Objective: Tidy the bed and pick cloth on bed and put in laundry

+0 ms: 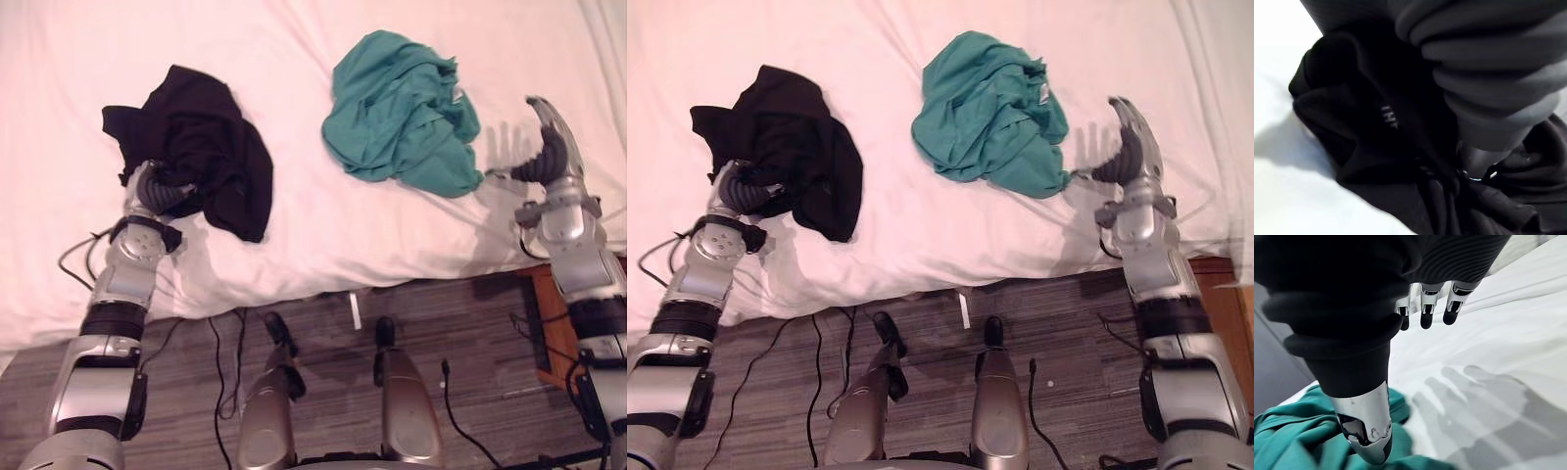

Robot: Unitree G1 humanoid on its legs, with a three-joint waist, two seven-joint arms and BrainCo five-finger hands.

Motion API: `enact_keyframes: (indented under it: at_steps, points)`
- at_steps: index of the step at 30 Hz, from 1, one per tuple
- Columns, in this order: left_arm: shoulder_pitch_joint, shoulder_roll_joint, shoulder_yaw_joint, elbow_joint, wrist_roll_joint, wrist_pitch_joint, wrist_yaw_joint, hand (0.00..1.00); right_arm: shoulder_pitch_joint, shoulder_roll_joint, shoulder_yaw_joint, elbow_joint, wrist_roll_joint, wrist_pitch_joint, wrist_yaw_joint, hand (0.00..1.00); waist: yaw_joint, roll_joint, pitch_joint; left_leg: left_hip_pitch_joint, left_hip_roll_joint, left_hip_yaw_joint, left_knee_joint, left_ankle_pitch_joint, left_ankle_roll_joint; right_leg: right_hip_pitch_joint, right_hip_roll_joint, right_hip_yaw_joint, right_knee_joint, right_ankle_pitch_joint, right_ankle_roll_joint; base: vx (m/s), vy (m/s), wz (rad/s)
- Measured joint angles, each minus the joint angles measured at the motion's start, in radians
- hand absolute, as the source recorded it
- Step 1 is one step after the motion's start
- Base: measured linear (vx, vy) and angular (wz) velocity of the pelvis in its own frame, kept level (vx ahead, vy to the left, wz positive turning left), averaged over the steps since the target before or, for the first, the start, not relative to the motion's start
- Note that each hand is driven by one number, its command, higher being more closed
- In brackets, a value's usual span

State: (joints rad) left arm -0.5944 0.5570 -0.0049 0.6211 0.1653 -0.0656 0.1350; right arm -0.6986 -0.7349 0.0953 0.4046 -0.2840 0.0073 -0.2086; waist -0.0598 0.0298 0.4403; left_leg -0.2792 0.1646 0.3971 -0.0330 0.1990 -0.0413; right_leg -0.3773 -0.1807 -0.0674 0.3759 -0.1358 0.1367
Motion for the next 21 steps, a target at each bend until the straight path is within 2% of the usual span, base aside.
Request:
enact_keyframes:
  at_steps: [1,3,5,7,8,11,17,20,21]
  points:
    - [0.031,-0.027,0.0,-0.016,-0.074,-0.054,-0.002,1.0,-0.03,0.0,0.016,0.015,-0.001,0.002,0.018,0.0,0.014,0.006,0.002,-0.005,-0.006,-0.014,0.002,0.0,0.0,0.0,-0.007,-0.011,0.007,-0.005,0.001,0.03,-0.039,0.27]
    - [0.11,-0.061,-0.003,-0.085,-0.136,-0.104,-0.014,1.0,-0.061,-0.001,0.031,0.033,-0.002,0.003,0.038,0.0,0.026,0.015,0.007,-0.013,-0.014,-0.032,0.005,0.0,0.0,0.004,-0.016,-0.025,0.01,-0.009,0.003,0.05,-0.035,0.33]
    - [0.193,-0.092,-0.031,-0.177,-0.19,-0.133,-0.032,1.0,-0.097,-0.01,0.036,0.075,-0.001,0.014,0.057,0.0,0.035,0.033,0.014,-0.032,-0.028,-0.064,0.014,-0.001,0.003,0.005,-0.035,-0.05,0.021,-0.021,0.008,0.06,-0.023,0.46]
    - [0.246,-0.131,-0.069,-0.248,-0.241,-0.139,-0.051,1.0,-0.135,-0.026,0.043,0.145,0.0,0.041,0.079,0.0,0.06,0.061,0.017,-0.047,-0.041,-0.092,0.017,-0.001,0.004,0.008,-0.049,-0.073,0.023,-0.024,0.01,0.08,-0.018,0.41]
    - [0.274,-0.145,-0.093,-0.28,-0.266,-0.139,-0.068,1.0,-0.167,-0.028,0.049,0.196,0.001,0.059,0.084,1.0,0.075,0.078,0.018,-0.059,-0.046,-0.105,0.022,-0.002,0.005,0.007,-0.055,-0.085,0.023,-0.024,0.01,0.06,-0.012,0.36]
    - [0.32,-0.172,-0.114,-0.335,-0.291,-0.139,-0.092,1.0,-0.23,-0.06,0.064,0.288,0.009,0.096,0.107,1.0,0.078,0.106,0.029,-0.085,-0.062,-0.142,0.038,-0.004,0.008,0.005,-0.074,-0.116,0.038,-0.035,0.015,0.04,-0.018,0.36]
    - [0.372,-0.172,-0.143,-0.359,-0.313,-0.135,-0.135,1.0,-0.282,-0.115,0.053,0.407,0.083,0.101,0.171,1.0,0.076,0.115,0.024,-0.084,-0.082,-0.169,0.04,-0.005,0.009,0.005,-0.1,-0.132,0.079,-0.067,0.02,0.04,-0.043,0.17]
    - [0.439,-0.173,-0.157,-0.382,-0.332,-0.134,-0.181,1.0,-0.28,-0.114,-0.022,0.478,0.139,0.068,0.199,1.0,0.078,0.115,0.024,-0.066,-0.082,-0.181,0.04,-0.005,0.008,0.026,-0.101,-0.149,0.08,-0.079,0.016,0.08,-0.088,0.11]
    - [0.472,-0.175,-0.159,-0.385,-0.333,-0.13,-0.202,1.0,-0.263,-0.111,-0.051,0.493,0.169,0.038,0.212,1.0,0.077,0.115,0.024,-0.053,-0.08,-0.177,0.04,-0.005,0.008,0.043,-0.099,-0.151,0.071,-0.079,0.016,0.13,-0.111,0.0]
